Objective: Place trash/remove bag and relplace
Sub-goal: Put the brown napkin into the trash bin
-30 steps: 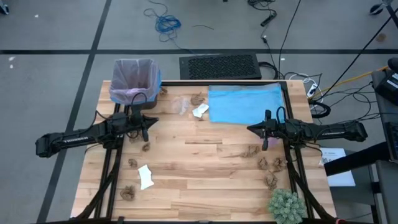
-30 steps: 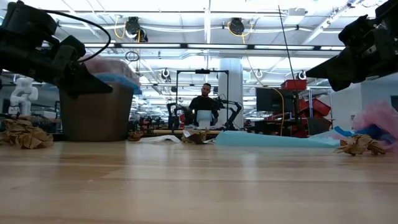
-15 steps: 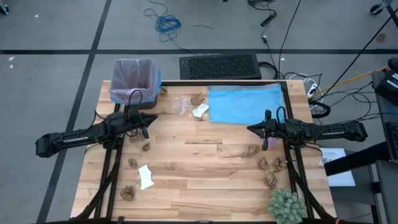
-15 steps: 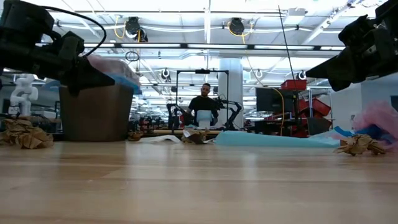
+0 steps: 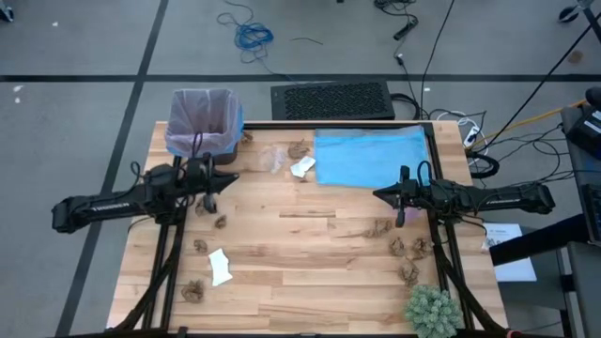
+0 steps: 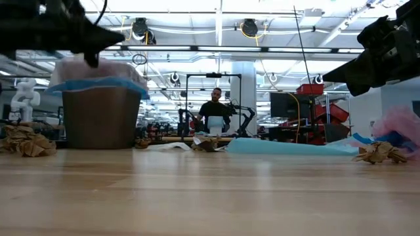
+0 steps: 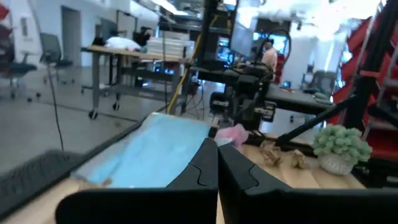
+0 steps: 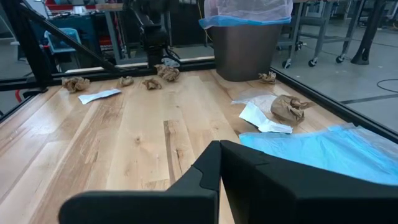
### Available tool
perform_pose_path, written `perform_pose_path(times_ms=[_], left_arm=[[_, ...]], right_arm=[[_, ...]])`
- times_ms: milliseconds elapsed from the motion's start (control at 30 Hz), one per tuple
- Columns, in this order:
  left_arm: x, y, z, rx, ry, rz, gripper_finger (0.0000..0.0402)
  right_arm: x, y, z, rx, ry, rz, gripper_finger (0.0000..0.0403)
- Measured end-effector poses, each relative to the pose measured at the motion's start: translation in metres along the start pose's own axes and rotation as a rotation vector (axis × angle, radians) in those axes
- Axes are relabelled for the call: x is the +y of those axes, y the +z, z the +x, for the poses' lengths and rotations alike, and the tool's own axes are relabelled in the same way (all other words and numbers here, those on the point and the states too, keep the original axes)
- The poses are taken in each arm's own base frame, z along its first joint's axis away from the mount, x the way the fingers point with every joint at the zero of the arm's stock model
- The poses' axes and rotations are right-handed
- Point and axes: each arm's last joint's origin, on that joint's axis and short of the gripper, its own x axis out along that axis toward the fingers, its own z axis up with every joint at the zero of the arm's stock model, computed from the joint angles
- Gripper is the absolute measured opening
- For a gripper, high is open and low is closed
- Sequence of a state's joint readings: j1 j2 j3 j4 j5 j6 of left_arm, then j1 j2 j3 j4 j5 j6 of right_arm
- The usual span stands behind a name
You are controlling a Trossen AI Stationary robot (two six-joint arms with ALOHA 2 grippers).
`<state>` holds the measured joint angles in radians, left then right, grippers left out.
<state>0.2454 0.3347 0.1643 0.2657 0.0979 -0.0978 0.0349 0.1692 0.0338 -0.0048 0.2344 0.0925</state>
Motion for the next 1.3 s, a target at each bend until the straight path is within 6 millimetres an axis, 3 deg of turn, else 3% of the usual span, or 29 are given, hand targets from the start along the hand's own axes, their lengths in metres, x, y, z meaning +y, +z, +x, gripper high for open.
perform_pose_path(times_ms=[100, 200, 333, 533, 767, 1100, 1300], left_arm=[[-0.006, 0.034, 0.010, 0.003, -0.037, 0.112, 0.0000], [-0.012, 0.064, 0.023, 0.134, -0.067, 0.183, 0.0000], [-0.020, 0.078, 0.044, 0.438, -0.116, 0.174, 0.0000], [-0.036, 0.063, 0.063, 0.941, -0.118, 0.089, 0.0000], [-0.054, 0.034, 0.075, 1.189, 0.058, 0.059, 0.0000], [-0.058, 0.009, 0.043, 1.520, 0.531, -0.104, 0.0000], [-0.058, -0.010, 0.035, 1.630, 0.621, -0.138, 0.0006]], right_arm=[[0.000, 0.000, 0.000, 0.000, 0.000, 0.000, 0.0000], [0.000, 0.000, 0.000, 0.000, 0.000, 0.000, 0.0000], [0.000, 0.000, 0.000, 0.000, 0.000, 0.000, 0.0000], [0.000, 0.000, 0.000, 0.000, 0.000, 0.000, 0.0000], [0.000, 0.000, 0.000, 0.000, 0.000, 0.000, 0.0000], [0.000, 0.000, 0.000, 0.000, 0.000, 0.000, 0.0000], [0.000, 0.000, 0.000, 0.000, 0.000, 0.000, 0.0000]])
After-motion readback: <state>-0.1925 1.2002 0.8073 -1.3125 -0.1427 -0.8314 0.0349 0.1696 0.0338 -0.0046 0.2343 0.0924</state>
